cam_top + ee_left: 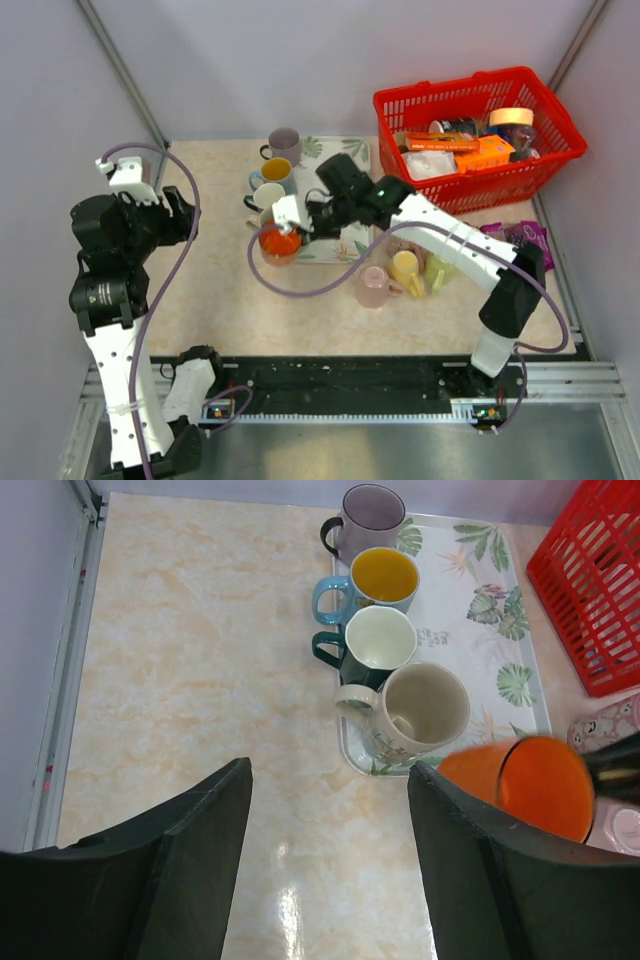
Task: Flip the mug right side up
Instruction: Pick up the cup from the tray.
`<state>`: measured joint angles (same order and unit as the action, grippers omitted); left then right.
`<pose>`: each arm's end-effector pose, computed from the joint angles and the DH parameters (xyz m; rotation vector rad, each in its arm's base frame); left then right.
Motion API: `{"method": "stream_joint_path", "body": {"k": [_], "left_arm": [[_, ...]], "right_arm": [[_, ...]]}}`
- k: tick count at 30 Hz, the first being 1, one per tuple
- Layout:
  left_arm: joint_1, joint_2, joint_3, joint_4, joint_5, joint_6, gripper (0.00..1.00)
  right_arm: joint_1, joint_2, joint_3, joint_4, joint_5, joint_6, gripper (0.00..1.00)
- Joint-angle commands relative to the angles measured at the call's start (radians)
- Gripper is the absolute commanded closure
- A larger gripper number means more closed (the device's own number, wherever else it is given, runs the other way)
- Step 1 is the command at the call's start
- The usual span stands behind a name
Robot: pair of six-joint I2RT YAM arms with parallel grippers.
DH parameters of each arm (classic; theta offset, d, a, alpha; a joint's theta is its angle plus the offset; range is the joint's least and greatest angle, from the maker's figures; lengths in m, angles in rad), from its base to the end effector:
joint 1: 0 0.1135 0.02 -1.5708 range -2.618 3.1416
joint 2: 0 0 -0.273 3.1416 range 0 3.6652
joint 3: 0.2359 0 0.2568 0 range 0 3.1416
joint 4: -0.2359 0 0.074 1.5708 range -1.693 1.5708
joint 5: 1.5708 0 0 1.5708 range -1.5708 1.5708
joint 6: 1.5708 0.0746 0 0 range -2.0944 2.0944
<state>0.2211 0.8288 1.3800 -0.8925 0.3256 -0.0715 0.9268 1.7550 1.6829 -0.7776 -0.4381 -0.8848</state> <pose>0.1546 0.0103 0.4482 -0.0586 1.8980 -0.2094 0.2250 0.3523 0.3174 -1.9938 1.3099 0.5479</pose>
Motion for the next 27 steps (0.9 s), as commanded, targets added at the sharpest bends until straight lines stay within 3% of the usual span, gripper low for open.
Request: {"method": "stream_joint_path", "body": {"k": [1,5,10,14,27], "left_arm": [[0.003,0.024,-0.062,0.122,0.038,0.042,0.32],[0.003,0.05,-0.119,0.167,0.163,0.134,0.34],[0.003,0.038,-0.211,0.156,0.352,0.369,0.35],[-0.006,0.02,-0.291,0.121,0.369,0.518,0.35],[-0.017,0.107,-0.262,0.05,0.403,0.506,0.36]], "right_arm": [[-0.156,-0.008,0.164,0.057,0.006,0.043,1.0],[-0.279,0.121,0.343,0.055,-0.005,0.049,1.0],[-0.355,0.331,0.556,0.057,0.056,0.004,1.0],[-0.375,0.454,0.629,0.11,0.105,-0.011,1.0],[-0.391,0.587,0.586,0.199,0.148,0.041,1.0]]}}
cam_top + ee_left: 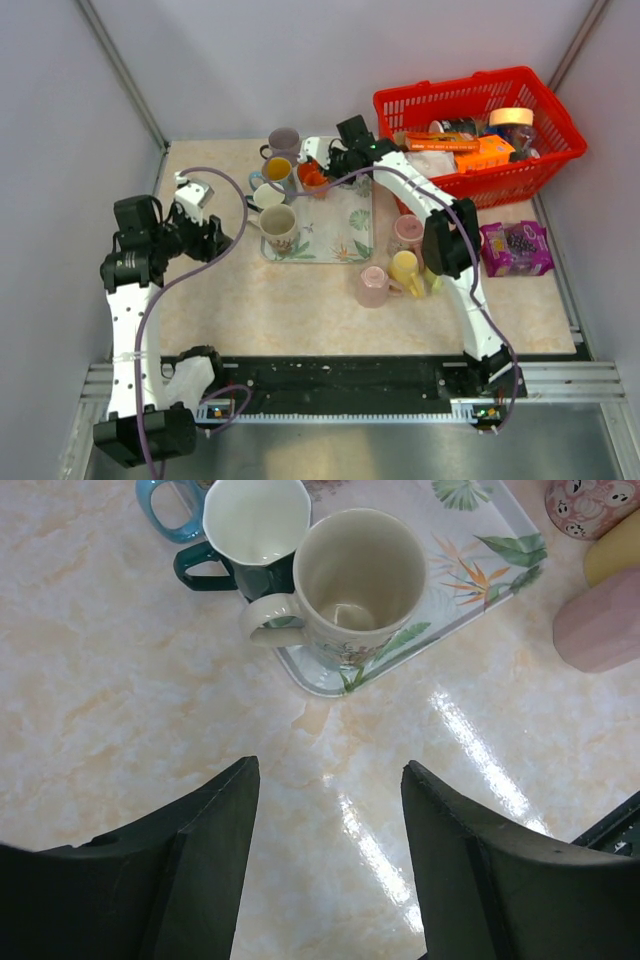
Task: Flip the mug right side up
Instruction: Pick up the cup from the tray.
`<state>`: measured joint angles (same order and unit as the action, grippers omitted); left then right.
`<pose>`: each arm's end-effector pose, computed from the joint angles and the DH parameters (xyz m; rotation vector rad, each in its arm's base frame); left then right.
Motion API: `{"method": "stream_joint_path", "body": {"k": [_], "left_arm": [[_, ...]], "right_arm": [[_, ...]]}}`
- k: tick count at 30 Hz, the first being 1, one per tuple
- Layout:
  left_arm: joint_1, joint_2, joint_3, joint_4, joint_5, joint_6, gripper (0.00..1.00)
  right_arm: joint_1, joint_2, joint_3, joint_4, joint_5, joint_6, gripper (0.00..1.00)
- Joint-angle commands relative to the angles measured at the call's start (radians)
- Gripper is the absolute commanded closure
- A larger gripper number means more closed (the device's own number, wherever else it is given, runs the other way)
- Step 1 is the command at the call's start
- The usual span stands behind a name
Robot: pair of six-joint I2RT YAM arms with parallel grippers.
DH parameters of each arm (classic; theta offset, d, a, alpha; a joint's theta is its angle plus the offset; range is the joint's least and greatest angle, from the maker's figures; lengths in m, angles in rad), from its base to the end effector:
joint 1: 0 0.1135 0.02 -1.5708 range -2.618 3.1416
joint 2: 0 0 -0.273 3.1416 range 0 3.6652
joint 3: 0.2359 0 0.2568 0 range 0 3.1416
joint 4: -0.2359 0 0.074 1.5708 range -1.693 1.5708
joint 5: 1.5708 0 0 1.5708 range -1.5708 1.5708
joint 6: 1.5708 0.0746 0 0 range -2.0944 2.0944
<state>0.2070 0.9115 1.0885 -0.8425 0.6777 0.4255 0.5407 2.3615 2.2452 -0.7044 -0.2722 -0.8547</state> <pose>0.1974 -0.0063 0.3508 0.5769 2.0138 -0.3793 0.4770 0.3098 0.2294 -1.6110 1.7239 0.1736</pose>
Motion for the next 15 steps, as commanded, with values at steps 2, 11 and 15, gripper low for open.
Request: {"method": "stream_joint_path", "body": {"k": [2,11,15], "left_arm": [[-0.003,0.036,0.043,-0.001,0.052,-0.001,0.36],[-0.004,0.049,0.027,0.036,0.066,-0.033,0.36],[-0.006,0.056,0.019,0.068,0.072,-0.056,0.37]], "right_arm": [[-0.007,-0.001,0.016,0.128,-0.004,0.003,1.0],[-0.019,0.053,0.019,0.128,0.014,-0.007,1.0],[-0.021,0.067,0.028,0.131,-0.004,-0.009,0.96]]}}
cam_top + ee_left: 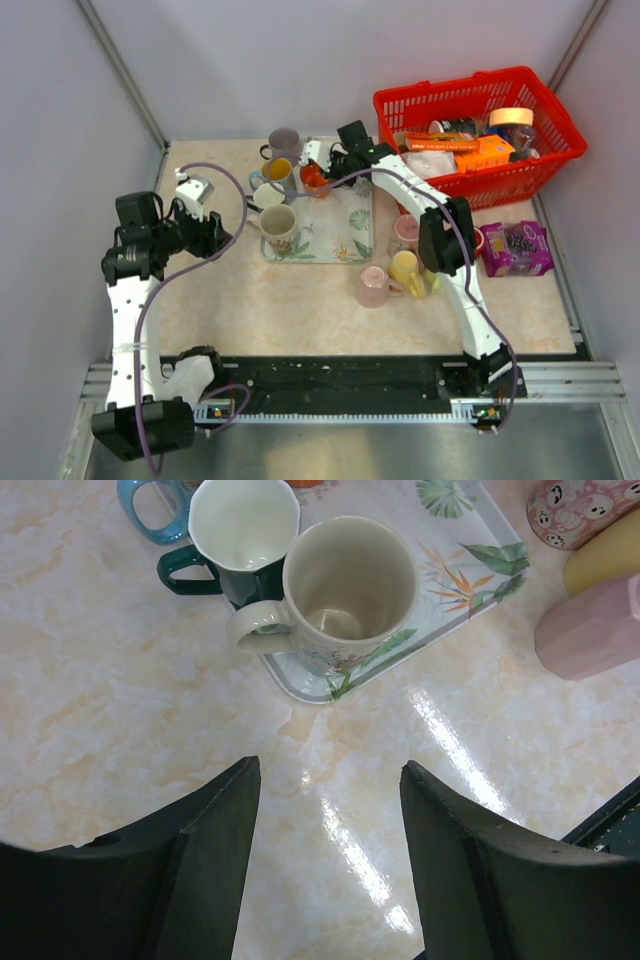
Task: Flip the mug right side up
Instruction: Pick up the cup from the tray.
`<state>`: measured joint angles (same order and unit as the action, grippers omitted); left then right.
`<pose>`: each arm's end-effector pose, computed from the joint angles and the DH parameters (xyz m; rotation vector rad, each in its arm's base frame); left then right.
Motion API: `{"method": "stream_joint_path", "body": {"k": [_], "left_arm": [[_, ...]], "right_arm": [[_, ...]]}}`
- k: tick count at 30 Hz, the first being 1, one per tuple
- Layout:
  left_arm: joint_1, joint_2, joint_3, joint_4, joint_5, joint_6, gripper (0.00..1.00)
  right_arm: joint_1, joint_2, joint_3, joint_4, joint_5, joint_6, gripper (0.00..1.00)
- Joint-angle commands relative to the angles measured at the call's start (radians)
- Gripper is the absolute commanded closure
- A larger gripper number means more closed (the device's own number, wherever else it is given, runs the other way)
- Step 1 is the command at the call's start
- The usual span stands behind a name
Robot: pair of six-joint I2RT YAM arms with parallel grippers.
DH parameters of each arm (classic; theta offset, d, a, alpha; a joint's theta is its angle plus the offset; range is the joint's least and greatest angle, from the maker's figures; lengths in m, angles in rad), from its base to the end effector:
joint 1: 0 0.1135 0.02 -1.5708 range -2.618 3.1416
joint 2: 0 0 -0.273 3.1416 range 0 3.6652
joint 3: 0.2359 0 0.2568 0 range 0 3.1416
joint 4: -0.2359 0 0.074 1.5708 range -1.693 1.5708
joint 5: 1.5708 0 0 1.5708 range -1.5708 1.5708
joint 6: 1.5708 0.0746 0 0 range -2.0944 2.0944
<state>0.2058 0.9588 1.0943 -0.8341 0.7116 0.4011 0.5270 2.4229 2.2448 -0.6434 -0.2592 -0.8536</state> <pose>0.2081 -0.0063 0.3462 0.5613 2.0350 -0.4480 0.4929 0.3089 0.2011 -1.5955 1.7421 0.1525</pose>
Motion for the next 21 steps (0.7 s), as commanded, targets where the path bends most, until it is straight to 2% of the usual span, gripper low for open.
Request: {"method": "stream_joint_path", "body": {"k": [1,4,6,9,17,21], "left_arm": [[-0.006,0.015,0.015,0.062,0.042,-0.033,0.37],[-0.008,0.026,0.022,0.064,0.04,-0.034,0.37],[-0.009,0.026,0.022,0.069,0.04,-0.036,0.37],[-0.009,0.026,0.021,0.073,0.038,-0.047,0.37],[-0.008,0.02,0.007,0.092,0.016,-0.064,0.37],[-0.008,0.034,0.013,0.102,0.005,-0.064,0.37]], "right_arm": [[-0.007,0.011,0.036,0.071,-0.011,-0.009,0.91],[-0.009,0.022,0.058,0.076,0.02,0.014,0.67],[-0.01,0.009,0.053,0.085,0.032,0.024,0.56],[-0.01,-0.034,0.023,0.103,0.029,0.039,0.47],[-0.002,-0.146,-0.059,0.152,-0.017,0.166,0.37],[0.024,-0.211,-0.184,0.261,-0.044,0.218,0.39]]}}
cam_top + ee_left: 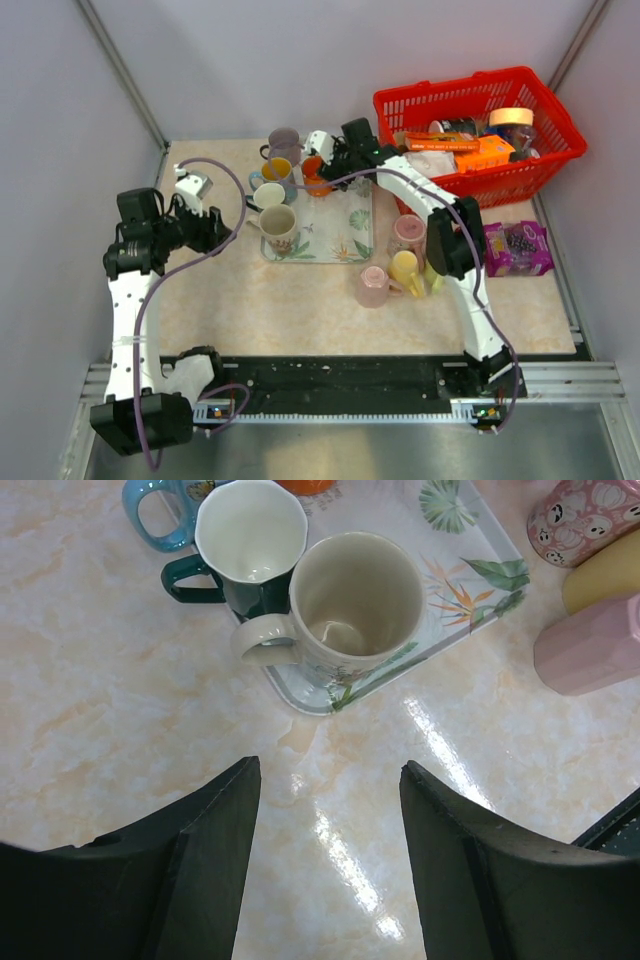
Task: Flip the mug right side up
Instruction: Pick up the cup from the tray.
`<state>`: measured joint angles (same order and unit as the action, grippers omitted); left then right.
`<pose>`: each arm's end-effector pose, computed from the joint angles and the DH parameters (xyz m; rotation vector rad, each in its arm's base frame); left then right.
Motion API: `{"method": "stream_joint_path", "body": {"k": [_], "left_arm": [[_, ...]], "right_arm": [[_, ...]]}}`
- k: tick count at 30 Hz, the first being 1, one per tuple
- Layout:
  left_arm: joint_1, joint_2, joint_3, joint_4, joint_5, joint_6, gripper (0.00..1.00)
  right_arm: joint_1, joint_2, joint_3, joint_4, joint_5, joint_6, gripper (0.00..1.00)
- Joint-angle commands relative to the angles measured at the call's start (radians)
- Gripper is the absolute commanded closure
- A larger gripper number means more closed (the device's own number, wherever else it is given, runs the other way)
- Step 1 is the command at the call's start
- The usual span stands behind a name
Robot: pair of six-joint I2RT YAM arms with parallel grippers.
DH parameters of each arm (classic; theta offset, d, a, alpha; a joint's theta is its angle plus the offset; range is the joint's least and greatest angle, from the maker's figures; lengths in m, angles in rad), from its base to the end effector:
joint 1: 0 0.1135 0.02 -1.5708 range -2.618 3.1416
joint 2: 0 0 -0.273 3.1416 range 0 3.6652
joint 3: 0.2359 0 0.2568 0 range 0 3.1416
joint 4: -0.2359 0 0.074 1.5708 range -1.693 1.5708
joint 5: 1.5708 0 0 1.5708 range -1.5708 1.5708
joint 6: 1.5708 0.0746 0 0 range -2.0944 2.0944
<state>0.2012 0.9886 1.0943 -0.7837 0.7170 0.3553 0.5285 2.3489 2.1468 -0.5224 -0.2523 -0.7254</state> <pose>0.2188 -0.0054 0.3459 0.5281 2.0301 -0.4724 0.4896 0.3074 0.2197 -1.4372 1.7628 0.1861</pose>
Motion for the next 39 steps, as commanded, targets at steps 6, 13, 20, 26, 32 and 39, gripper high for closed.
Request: {"method": "stream_joint_path", "body": {"k": [6,13,20,26,32,39], "left_arm": [[-0.003,0.015,0.022,0.063,-0.019,-0.015,0.37],[-0.003,0.015,0.018,0.063,-0.016,-0.022,0.37],[-0.003,0.028,0.019,0.057,-0.025,-0.019,0.37],[-0.003,0.042,0.036,0.043,-0.034,-0.009,0.37],[-0.003,0.056,0.052,0.04,-0.034,-0.007,0.37],[-0.003,0.056,0.055,0.037,-0.042,-0.009,0.37]], "right_arm": [[0.047,-0.206,-0.237,0.213,-0.159,0.165,0.54],[0.068,-0.16,-0.263,0.222,-0.171,0.198,0.85],[0.08,-0.109,-0.294,0.39,-0.087,0.288,0.9],[0.087,-0.073,-0.317,0.547,0.022,0.273,0.93],[0.073,-0.017,-0.271,0.622,0.102,0.242,0.97],[0.027,0.107,-0.079,0.598,0.177,0.196,0.99]]}}
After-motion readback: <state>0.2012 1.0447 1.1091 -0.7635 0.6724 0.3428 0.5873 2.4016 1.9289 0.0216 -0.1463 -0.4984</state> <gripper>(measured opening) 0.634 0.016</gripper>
